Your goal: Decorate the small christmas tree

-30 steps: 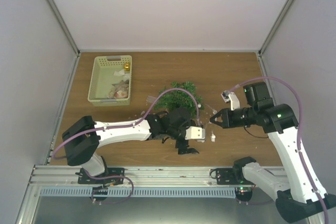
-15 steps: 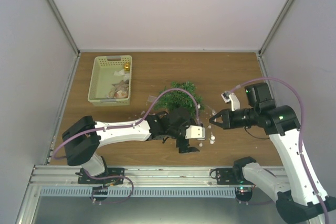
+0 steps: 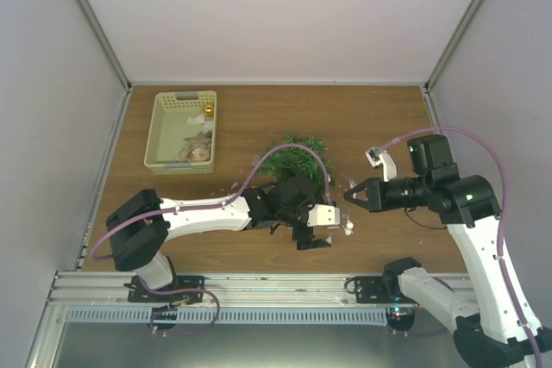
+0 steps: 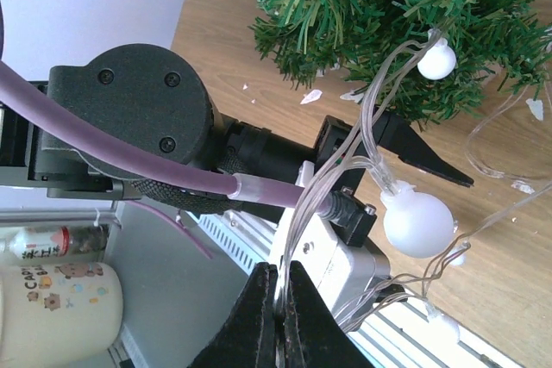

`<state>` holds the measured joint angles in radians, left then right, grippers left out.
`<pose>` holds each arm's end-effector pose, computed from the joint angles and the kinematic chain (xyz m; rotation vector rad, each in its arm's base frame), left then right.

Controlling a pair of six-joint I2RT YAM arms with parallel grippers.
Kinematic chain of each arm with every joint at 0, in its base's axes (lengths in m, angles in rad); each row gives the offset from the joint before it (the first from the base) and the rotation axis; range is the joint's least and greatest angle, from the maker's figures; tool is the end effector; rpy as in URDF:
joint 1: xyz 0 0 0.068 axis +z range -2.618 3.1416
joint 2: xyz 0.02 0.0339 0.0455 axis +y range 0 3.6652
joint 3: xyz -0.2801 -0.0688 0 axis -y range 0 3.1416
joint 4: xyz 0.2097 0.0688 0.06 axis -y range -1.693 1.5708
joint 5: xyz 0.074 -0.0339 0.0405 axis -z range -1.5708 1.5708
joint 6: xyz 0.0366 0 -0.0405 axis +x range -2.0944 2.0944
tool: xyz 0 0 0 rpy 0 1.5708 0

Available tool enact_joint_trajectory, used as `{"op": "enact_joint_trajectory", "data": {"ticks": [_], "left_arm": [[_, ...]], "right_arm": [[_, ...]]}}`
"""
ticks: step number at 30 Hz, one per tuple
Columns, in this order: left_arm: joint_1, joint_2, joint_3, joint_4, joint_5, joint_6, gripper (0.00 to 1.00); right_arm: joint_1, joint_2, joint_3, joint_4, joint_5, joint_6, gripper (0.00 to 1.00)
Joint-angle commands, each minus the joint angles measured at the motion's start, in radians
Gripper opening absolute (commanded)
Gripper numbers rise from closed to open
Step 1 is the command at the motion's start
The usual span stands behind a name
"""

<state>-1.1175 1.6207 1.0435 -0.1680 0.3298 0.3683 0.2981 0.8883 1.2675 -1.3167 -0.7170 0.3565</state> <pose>0.1305 -0.2949 0.2554 1.7397 1.6375 -0.7509 0.0656 0.0453 0.3823 -0.2366 2.5379 1.1641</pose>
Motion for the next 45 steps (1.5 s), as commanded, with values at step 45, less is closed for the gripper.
{"op": "enact_joint_trajectory", "data": {"ticks": [45], "left_arm": [[-0.008, 0.028, -0.036, 0.181, 0.255, -0.018, 0.73]], "right_arm": [[0.009, -0.034, -0.041, 0.043, -0.061, 0.025, 0.0]]}}
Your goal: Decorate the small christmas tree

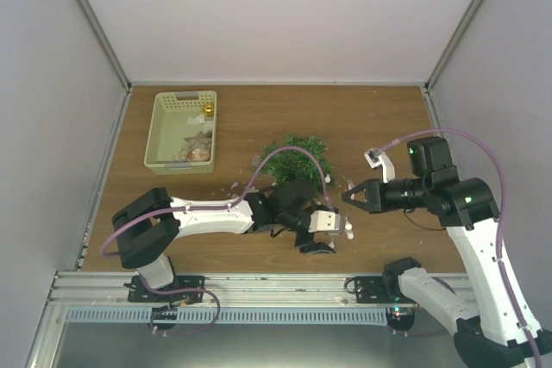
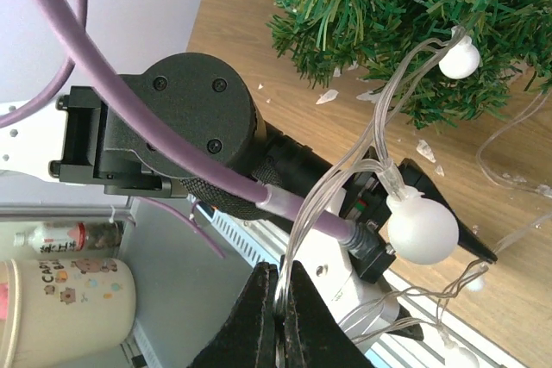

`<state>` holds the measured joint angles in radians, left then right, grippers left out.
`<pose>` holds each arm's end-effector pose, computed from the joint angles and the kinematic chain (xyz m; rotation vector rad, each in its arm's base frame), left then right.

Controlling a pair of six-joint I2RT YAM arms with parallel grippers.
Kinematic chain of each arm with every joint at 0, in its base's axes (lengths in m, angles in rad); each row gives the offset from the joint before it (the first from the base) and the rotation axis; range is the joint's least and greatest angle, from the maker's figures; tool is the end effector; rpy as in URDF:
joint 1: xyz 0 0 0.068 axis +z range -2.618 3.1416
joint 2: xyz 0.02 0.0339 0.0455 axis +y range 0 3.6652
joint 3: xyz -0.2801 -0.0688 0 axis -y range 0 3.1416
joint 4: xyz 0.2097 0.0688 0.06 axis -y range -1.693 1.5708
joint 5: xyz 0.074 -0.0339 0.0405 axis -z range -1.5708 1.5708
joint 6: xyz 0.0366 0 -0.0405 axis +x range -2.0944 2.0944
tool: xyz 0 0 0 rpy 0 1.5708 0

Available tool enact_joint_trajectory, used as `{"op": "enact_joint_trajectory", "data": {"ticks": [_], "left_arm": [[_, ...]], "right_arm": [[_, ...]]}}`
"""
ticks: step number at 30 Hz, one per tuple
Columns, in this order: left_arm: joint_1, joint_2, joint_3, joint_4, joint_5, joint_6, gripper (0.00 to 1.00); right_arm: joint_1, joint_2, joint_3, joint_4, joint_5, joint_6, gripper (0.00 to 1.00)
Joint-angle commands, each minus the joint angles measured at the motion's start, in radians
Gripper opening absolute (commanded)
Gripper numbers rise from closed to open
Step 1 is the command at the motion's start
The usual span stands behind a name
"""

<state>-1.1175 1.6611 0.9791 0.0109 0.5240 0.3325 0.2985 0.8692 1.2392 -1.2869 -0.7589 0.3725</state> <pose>0.1275 -0.3035 0.2411 1.7559 1.5308 -0.9991 0.0635 0.0459 0.3794 -0.2458 2.5155 1.2227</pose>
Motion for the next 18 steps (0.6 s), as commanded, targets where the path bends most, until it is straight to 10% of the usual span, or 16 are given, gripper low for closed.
{"op": "enact_joint_trajectory", "data": {"ticks": [1, 18], "left_arm": [[-0.008, -0.013, 0.029, 0.0, 0.062, 0.02, 0.7], [-0.008, -0.056, 0.041, -0.087, 0.103, 0.058, 0.23]], "right_arm": [[0.01, -0.015, -0.012, 0.014, -0.018, 0.009, 0.01], [0.01, -0.024, -0.027, 0.029, -0.019, 0.016, 0.01]]}}
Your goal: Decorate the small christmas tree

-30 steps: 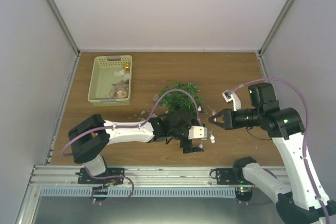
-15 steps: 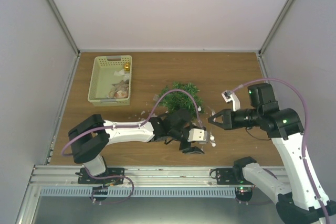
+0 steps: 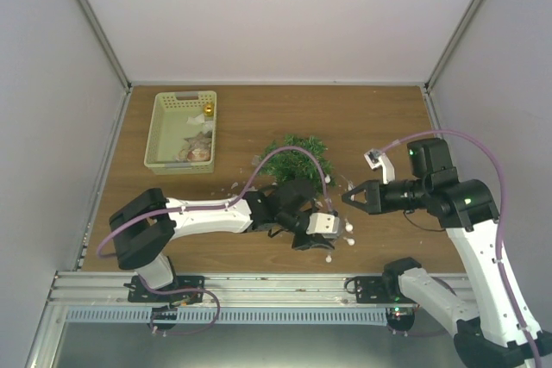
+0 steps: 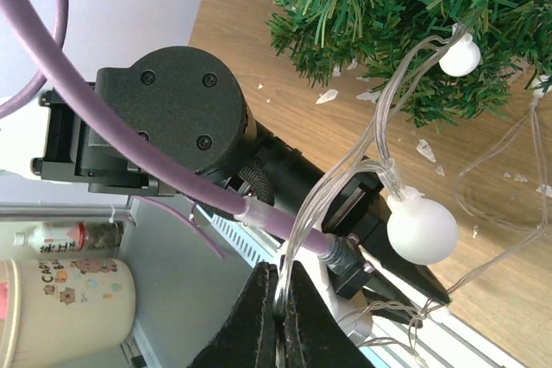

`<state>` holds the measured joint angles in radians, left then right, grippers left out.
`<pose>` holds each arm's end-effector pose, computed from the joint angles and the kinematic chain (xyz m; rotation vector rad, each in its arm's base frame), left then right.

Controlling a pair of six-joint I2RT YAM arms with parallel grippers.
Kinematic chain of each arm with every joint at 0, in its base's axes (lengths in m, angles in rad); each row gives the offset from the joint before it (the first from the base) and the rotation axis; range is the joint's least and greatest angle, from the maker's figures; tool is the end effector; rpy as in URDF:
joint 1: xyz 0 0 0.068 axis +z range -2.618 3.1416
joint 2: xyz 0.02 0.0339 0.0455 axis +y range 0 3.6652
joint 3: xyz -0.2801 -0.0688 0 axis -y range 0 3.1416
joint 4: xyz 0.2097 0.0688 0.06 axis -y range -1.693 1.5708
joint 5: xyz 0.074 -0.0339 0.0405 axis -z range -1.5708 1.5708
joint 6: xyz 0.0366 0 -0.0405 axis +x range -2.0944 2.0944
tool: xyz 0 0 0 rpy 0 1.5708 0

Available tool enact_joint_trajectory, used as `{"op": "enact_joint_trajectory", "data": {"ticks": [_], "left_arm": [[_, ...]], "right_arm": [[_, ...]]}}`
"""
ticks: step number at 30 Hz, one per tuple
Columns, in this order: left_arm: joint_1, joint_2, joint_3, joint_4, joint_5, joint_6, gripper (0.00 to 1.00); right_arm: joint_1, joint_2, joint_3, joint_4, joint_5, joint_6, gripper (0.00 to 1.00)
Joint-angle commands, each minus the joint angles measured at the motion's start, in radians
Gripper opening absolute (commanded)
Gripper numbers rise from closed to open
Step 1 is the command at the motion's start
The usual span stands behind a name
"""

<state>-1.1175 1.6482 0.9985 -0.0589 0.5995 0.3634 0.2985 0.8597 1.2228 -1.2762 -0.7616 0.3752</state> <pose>0.1234 -0.3004 0.2459 1.8213 1.5005 -1.0670 0.0627 0.0457 0.3768 -0.2455 2.5122 1.2270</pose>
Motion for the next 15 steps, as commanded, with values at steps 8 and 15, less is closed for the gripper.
{"op": "enact_joint_trajectory", "data": {"ticks": [8, 15], "left_arm": [[-0.008, -0.031, 0.033, -0.021, 0.01, 0.031, 0.0], [-0.007, -0.056, 0.073, -0.127, -0.022, 0.078, 0.0]], "right_arm": [[0.01, -0.019, -0.016, 0.015, -0.017, 0.014, 0.01], [0.009, -0.015, -0.025, 0.009, -0.012, 0.001, 0.01]]}}
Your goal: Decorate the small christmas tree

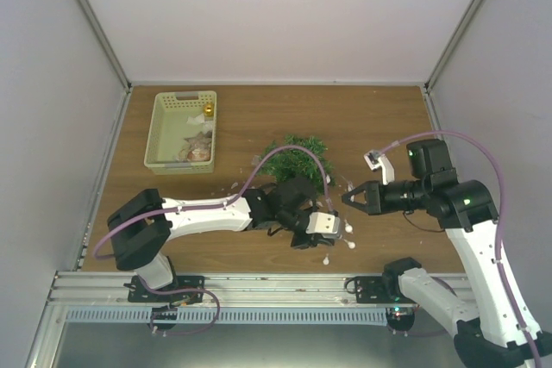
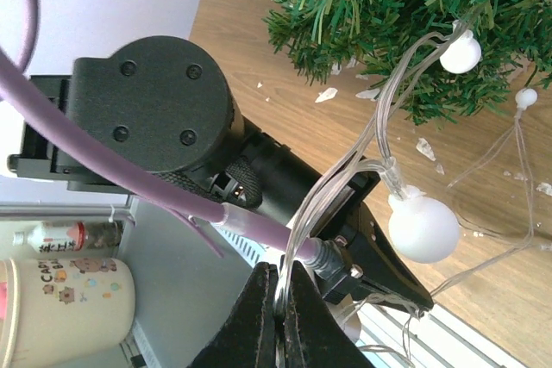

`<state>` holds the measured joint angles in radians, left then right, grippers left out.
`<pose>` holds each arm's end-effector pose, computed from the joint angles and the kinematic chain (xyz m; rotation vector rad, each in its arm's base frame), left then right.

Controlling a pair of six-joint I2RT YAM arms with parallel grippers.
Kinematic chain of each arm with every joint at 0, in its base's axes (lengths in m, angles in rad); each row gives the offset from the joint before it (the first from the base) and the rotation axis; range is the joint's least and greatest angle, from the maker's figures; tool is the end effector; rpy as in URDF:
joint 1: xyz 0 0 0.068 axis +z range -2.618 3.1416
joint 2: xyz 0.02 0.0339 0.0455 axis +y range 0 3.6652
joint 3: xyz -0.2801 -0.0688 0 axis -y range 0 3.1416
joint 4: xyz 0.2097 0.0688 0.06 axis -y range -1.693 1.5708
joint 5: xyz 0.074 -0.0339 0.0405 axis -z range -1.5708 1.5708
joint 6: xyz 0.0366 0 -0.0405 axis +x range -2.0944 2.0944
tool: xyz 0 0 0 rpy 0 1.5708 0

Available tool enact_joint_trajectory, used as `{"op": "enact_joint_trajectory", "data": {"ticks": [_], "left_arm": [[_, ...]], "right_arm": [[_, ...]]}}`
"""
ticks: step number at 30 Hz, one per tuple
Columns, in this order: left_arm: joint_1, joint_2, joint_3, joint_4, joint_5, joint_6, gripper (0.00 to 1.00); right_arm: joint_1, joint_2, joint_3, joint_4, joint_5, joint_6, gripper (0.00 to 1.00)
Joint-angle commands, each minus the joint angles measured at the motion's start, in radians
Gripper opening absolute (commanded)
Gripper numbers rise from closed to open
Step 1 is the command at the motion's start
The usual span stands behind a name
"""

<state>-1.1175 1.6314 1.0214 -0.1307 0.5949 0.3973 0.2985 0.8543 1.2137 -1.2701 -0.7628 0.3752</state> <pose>0.1218 -0.2968 0.2517 1.8548 1.4973 -1.0445 0.0622 0.0456 0.3753 -0.2472 2.5095 1.2284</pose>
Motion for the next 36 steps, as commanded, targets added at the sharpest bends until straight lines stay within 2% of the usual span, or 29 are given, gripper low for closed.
{"op": "enact_joint_trajectory", "data": {"ticks": [1, 8, 18, 36], "left_arm": [[-0.007, -0.042, 0.062, -0.081, -0.02, 0.052, 0.0], [-0.007, -0.089, 0.134, -0.293, -0.019, 0.093, 0.0], [-0.007, -0.213, 0.054, -0.323, -0.168, 0.082, 0.0], [-0.002, -0.345, 0.059, -0.473, -0.258, 0.136, 0.0]], "right_arm": [[0.009, -0.009, -0.02, 0.002, -0.01, -0.005, 0.01], [0.008, -0.012, -0.032, 0.001, -0.018, -0.016, 0.01], [0.01, -0.028, -0.047, 0.012, -0.032, -0.008, 0.01], [0.011, -0.073, -0.179, 0.111, -0.105, 0.056, 0.01]]}}
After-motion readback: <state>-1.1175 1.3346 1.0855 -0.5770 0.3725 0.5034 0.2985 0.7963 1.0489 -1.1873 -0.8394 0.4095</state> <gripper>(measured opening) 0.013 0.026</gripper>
